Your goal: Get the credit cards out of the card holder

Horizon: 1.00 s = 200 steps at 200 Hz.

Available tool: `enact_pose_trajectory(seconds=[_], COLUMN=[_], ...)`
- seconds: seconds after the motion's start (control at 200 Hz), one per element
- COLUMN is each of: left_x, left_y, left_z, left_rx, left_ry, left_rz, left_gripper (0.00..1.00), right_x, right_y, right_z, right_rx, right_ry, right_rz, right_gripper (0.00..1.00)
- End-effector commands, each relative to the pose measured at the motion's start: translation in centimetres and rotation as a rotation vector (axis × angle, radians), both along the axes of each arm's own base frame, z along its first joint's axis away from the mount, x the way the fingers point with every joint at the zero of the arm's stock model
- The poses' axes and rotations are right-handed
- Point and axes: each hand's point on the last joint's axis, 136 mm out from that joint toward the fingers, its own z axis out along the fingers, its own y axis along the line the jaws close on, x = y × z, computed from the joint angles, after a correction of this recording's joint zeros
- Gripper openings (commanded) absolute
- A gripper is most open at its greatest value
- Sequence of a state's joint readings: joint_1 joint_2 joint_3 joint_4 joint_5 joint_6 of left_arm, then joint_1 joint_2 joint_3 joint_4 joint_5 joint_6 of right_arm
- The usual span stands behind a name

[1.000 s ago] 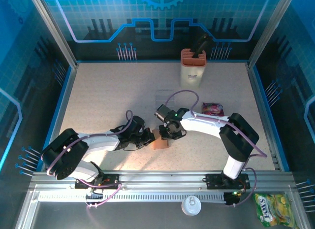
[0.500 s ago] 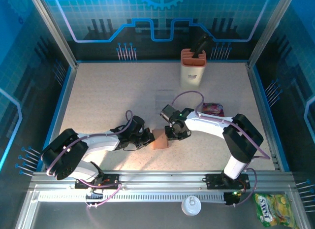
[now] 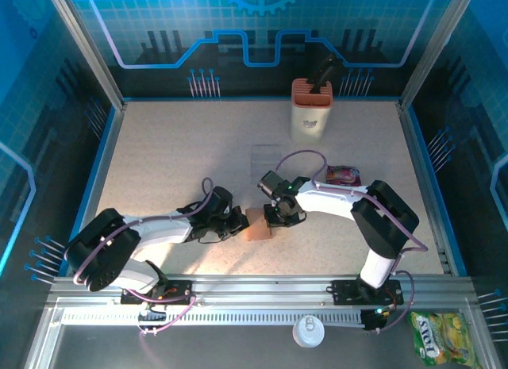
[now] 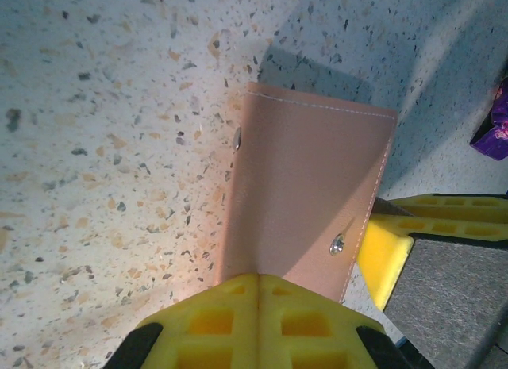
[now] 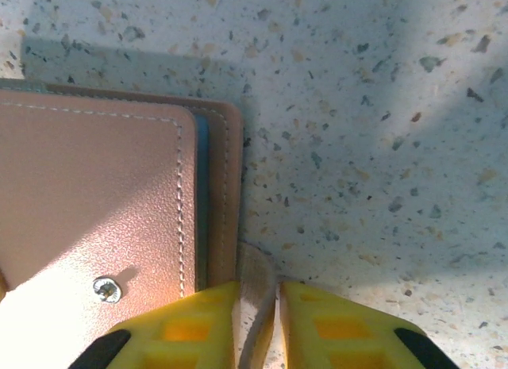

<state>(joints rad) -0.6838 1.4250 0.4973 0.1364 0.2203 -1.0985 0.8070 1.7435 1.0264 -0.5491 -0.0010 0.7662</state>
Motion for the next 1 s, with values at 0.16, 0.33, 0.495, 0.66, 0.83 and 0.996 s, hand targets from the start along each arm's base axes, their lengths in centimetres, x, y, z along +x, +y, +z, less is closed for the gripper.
enact_pose_trajectory(seconds=[0.16, 0.33, 0.495, 0.66, 0.83, 0.996], left_x=[0.6, 1.1, 1.4, 1.6, 1.6, 1.5], left_y=[-0.2, 0.2, 1.1, 1.9, 2.7, 3.3], left_z=[1.8, 3.3, 4.2, 5.1, 5.8, 6.4], left_rx=[-0.013, -0.011, -0.009, -0.019, -0.024, -0.028], left_ry=[-0.050, -0.099, -0.128, -0.134, -0.145, -0.166], left_rz=[0.004, 0.020, 0.045, 0.063, 0.075, 0.074], left_gripper=[0.00, 0.00, 0.00, 0.00, 0.00, 0.00], right_x=[0.2, 0.4, 0.4, -0.1, -0.2, -0.5], right_y=[-0.5, -1.3, -2.5, -3.1, -3.0, -1.4], right_z=[-0.1, 0.8, 2.1, 3.6, 5.5, 7.0], right_rx=[0.001, -0.003, -0.006, -0.019, 0.009, 0.065], right_ry=[-0.002, -0.018, -0.029, -0.035, -0.052, -0.057], right_rz=[-0.015, -0.008, 0.009, 0.038, 0.034, 0.072], right_gripper=[0.11, 0.08, 0.08, 0.08, 0.09, 0.10])
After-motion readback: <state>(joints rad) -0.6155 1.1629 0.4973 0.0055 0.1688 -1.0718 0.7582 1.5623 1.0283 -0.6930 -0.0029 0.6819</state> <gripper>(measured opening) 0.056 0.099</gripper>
